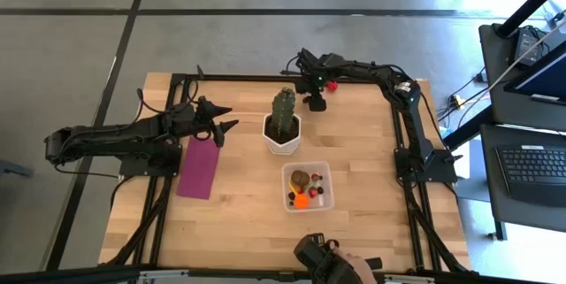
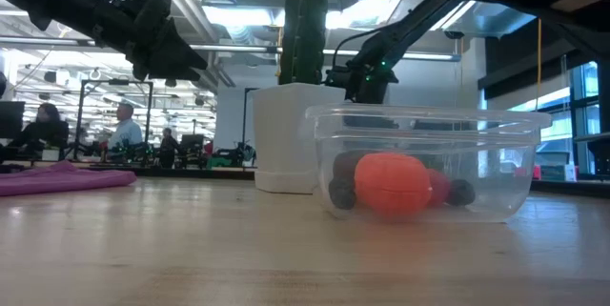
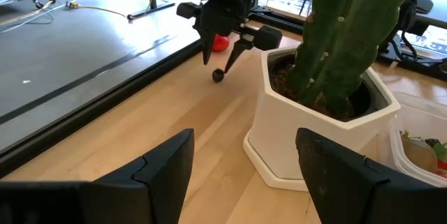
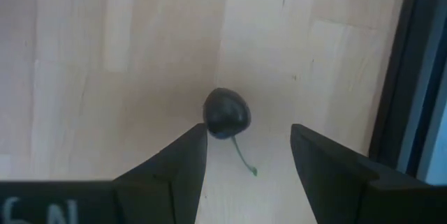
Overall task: Pick and placing Produce into tupperware
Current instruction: Put the black cherry into the transparent bin
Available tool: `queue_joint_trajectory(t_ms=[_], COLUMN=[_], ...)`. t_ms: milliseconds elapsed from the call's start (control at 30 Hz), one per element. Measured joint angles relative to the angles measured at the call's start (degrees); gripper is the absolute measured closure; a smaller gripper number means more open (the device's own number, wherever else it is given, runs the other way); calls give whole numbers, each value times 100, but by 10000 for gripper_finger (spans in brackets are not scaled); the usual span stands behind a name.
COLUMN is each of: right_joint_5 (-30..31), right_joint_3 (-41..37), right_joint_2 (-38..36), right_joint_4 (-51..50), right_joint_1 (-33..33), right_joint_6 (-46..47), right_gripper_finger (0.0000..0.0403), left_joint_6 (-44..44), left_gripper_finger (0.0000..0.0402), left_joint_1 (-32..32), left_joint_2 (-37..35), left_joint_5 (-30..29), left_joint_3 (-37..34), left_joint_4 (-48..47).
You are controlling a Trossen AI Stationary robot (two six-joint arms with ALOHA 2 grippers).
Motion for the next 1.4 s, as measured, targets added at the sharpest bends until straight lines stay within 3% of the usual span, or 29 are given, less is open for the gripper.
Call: queue_joint_trajectory(t_ms=[600, 1167, 1400], right_joint_5=[-3, 147, 166], right_joint_3=[-4, -4, 0], right_joint_2=[254, 264, 263], right_joint_4=[38, 33, 20], right_joint_1=[-3, -17, -21], right_joint_6=[17, 7, 331], right_gripper_finger=[206, 388, 397], left_joint_6=[-2, 4, 4], left_gripper_finger=[157, 157, 157], left_joint_1=[1, 2, 2], left_joint_2=[-1, 0, -1], left_joint_5=[0, -2, -1], left_joint_3=[0, 0, 0], left_joint_4=[1, 2, 2])
